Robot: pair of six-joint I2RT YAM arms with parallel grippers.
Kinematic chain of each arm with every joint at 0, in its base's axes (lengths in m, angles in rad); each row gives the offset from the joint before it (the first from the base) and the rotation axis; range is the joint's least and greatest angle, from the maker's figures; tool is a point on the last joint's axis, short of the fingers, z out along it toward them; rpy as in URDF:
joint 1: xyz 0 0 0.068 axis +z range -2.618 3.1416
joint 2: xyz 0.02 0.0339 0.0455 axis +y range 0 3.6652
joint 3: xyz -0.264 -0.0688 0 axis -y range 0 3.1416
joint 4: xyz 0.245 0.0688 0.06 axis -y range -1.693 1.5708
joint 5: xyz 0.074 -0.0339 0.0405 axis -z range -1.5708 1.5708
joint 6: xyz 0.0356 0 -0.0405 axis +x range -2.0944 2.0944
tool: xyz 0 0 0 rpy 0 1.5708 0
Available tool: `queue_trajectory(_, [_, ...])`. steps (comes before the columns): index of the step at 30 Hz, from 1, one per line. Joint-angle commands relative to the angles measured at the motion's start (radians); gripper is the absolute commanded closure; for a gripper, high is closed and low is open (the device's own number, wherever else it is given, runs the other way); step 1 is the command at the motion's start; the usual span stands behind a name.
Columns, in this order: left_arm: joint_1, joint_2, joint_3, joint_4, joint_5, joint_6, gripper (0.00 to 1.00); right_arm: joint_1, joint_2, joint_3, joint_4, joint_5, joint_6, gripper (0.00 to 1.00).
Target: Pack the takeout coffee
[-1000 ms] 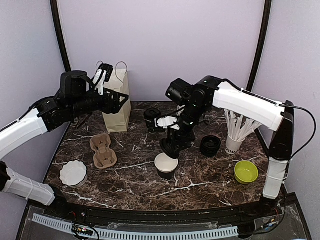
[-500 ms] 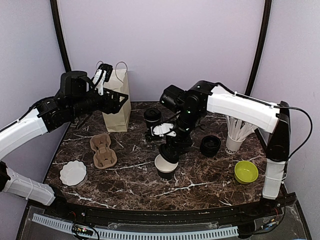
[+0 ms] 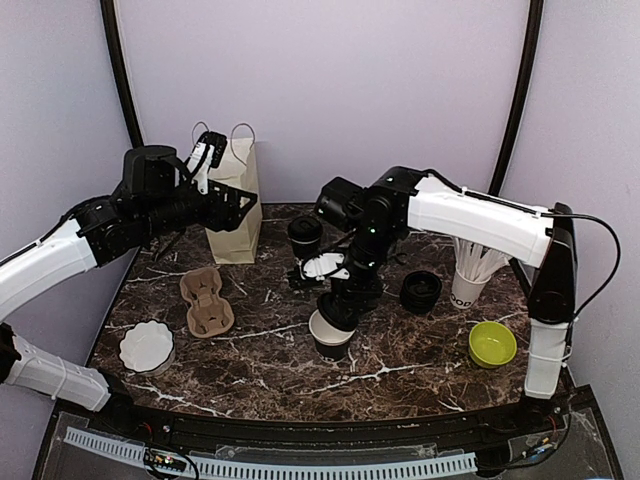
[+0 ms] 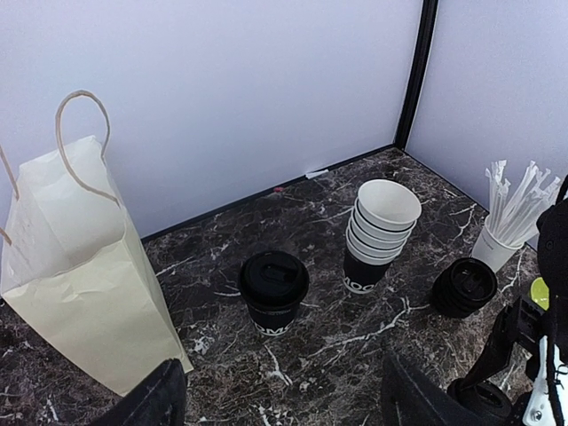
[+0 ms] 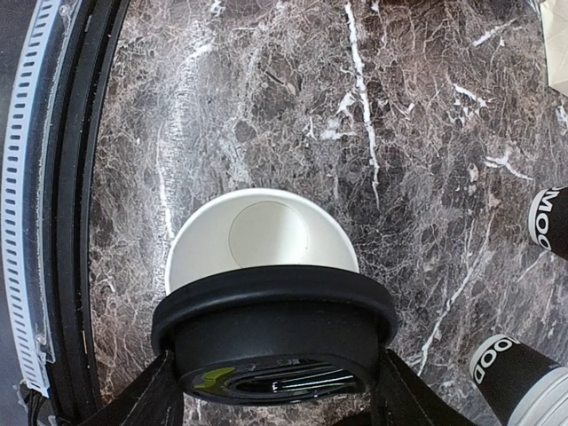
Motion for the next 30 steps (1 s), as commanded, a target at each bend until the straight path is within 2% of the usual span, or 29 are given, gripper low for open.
queue_trajectory(1, [0.005, -0.021, -0.019, 0.031, 0.002, -0.001, 0.22, 0.017, 0.016, -0.008, -0.010, 0.013, 0.000, 0.35])
queue_trajectory(27, [0.005, -0.027, -0.055, 0.022, 0.009, -0.022, 0.22, 0.035, 0.023, 0.015, -0.002, 0.009, 0.023, 0.17])
queue_trajectory(30, [0.006, -0.016, -0.043, -0.018, -0.004, -0.053, 0.17, 0.036, 0.017, 0.022, -0.004, 0.010, 0.026, 0.17])
